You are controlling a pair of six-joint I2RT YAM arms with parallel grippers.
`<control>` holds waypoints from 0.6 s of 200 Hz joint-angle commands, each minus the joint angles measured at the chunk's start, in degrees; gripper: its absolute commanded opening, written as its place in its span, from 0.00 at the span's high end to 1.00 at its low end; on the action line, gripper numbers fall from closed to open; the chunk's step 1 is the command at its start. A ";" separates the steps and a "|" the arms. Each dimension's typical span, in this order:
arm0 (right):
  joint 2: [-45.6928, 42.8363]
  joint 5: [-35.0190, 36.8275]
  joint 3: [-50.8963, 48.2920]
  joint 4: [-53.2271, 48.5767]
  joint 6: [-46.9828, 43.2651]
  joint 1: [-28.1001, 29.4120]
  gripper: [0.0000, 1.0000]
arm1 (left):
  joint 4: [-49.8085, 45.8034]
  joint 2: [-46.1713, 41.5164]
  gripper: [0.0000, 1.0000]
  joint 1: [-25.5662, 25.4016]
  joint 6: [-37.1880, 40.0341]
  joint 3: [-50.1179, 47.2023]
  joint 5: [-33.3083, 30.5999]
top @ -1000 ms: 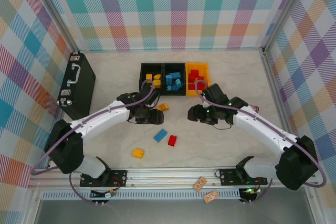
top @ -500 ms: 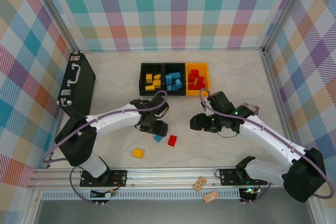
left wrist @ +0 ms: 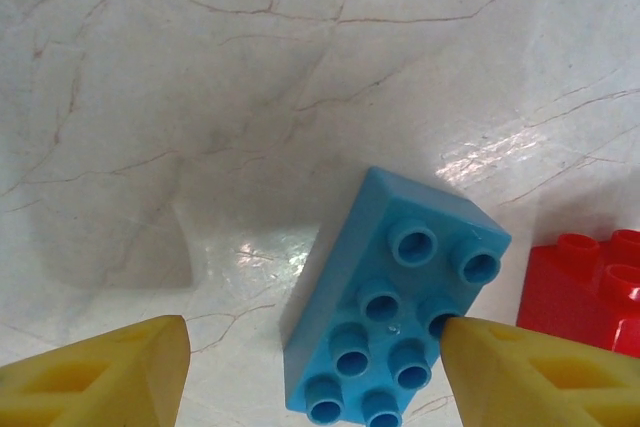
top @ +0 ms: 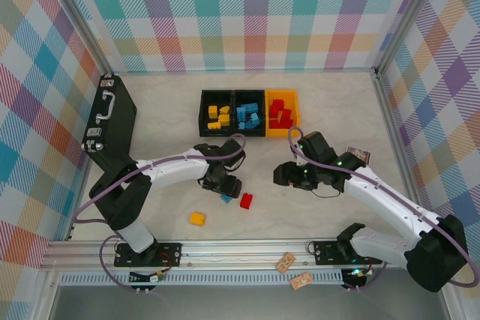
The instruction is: Sort the legos into containers by color
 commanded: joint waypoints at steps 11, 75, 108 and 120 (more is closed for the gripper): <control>-0.65 0.89 0.10 -0.48 1.23 -0.03 0.41 | 1.40 3.42 0.32 -2.79 0.85 -1.04 -1.06; -2.93 0.93 -1.28 -1.15 1.26 -0.05 0.41 | 1.02 1.34 0.34 -3.29 -1.07 -0.14 -3.11; -3.64 0.87 -2.07 -1.00 1.50 -0.05 0.41 | -0.65 -0.46 0.31 -3.30 -0.29 1.58 -2.62; -3.81 0.89 -2.15 -0.96 1.57 -0.02 0.41 | -0.53 0.32 0.30 -3.52 -0.07 1.94 -2.08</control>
